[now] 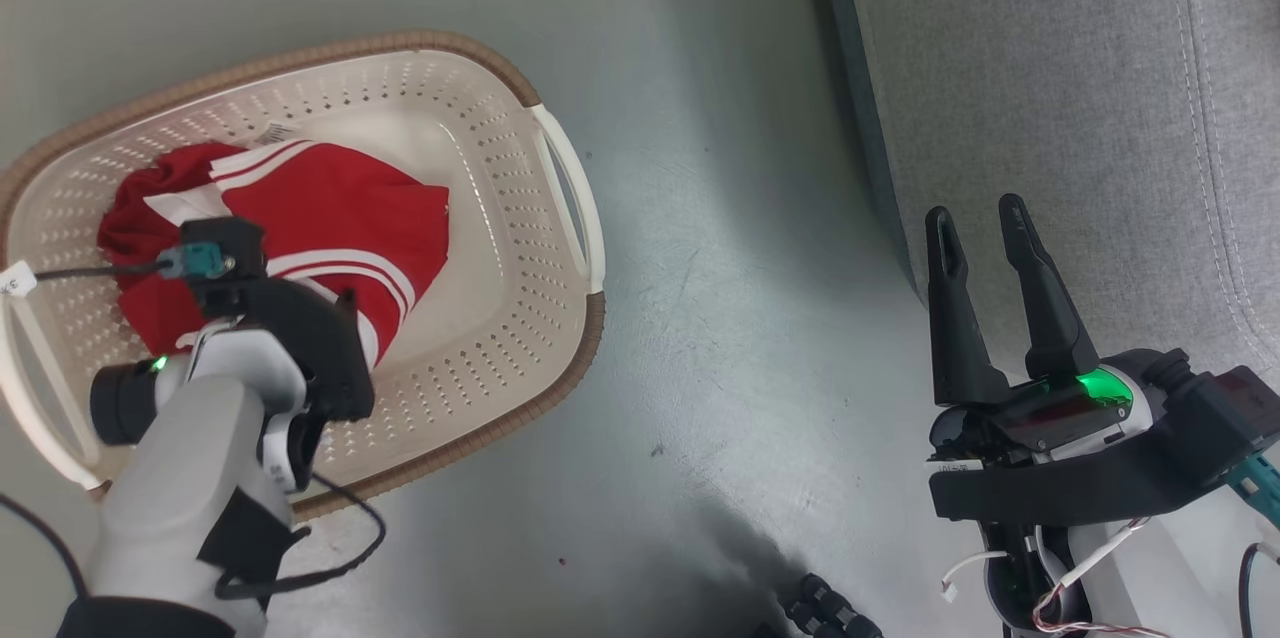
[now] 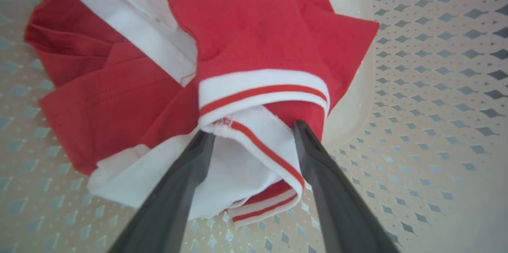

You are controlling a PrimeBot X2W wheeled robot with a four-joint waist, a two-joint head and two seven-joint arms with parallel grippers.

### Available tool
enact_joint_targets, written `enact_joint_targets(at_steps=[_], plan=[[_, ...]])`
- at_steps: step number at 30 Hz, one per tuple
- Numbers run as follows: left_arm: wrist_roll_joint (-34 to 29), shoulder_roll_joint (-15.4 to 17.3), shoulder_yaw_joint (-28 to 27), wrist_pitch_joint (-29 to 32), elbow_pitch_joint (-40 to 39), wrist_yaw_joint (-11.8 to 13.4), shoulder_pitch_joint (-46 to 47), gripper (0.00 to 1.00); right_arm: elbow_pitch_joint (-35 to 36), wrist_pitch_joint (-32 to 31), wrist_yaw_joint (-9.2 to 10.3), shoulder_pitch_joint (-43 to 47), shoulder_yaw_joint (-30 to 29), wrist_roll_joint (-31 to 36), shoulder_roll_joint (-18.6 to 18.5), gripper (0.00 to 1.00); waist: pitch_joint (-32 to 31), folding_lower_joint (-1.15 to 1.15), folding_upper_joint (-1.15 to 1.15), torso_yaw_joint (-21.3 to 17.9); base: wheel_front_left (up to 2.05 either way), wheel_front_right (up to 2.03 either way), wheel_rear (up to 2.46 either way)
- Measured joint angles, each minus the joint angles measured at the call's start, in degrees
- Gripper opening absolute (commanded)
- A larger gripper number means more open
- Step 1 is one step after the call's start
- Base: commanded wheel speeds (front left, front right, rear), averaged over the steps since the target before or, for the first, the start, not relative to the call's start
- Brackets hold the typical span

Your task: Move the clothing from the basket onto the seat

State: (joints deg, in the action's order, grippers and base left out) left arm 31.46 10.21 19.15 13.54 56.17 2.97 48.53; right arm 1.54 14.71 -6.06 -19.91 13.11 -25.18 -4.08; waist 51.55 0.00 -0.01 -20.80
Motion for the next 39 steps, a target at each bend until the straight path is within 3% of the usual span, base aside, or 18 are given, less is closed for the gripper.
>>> enact_joint_targets(at_steps=[11, 13, 14, 28, 39], plan=[[-0.29, -0.47, 1.47, 1.01, 2.08, -2.3, 2.1, 0.98, -0.05, 0.0, -0.31, 0.26, 0.44, 0.19, 0.44, 1.0, 1.36, 0.0, 0.01, -1.35, 0.0, 0.0, 0.0], [-0.29, -0.74, 1.6, 0.99, 2.37, -2.56, 2.26, 0.23, -0.08, 0.0, -0.33, 0.49, 0.29, 0.44, 0.46, 1.0, 1.41, -0.01, 0.0, -1.43, 0.0, 0.0, 0.0], [-0.27, -0.82, 1.56, 0.96, 2.41, -2.7, 2.47, 0.0, -0.08, 0.0, -0.33, 0.53, 0.18, 0.45, 0.47, 1.0, 1.42, -0.01, 0.0, -1.44, 0.0, 0.0, 0.0], [-0.23, -2.56, 2.32, -2.01, 3.99, -6.44, 4.09, 0.0, -1.05, 0.0, -0.53, -0.86, -1.57, 0.51, 0.69, 1.0, -0.23, 0.0, 0.0, -0.13, 0.0, 0.0, 0.0], [-0.79, -3.6, 4.97, -8.64, 3.53, -9.57, 2.09, 0.0, -3.66, 0.0, -0.75, -2.18, -3.34, 0.74, 0.51, 1.0, -4.9, 0.0, 0.0, 2.21, 0.0, 0.0, 0.0]])
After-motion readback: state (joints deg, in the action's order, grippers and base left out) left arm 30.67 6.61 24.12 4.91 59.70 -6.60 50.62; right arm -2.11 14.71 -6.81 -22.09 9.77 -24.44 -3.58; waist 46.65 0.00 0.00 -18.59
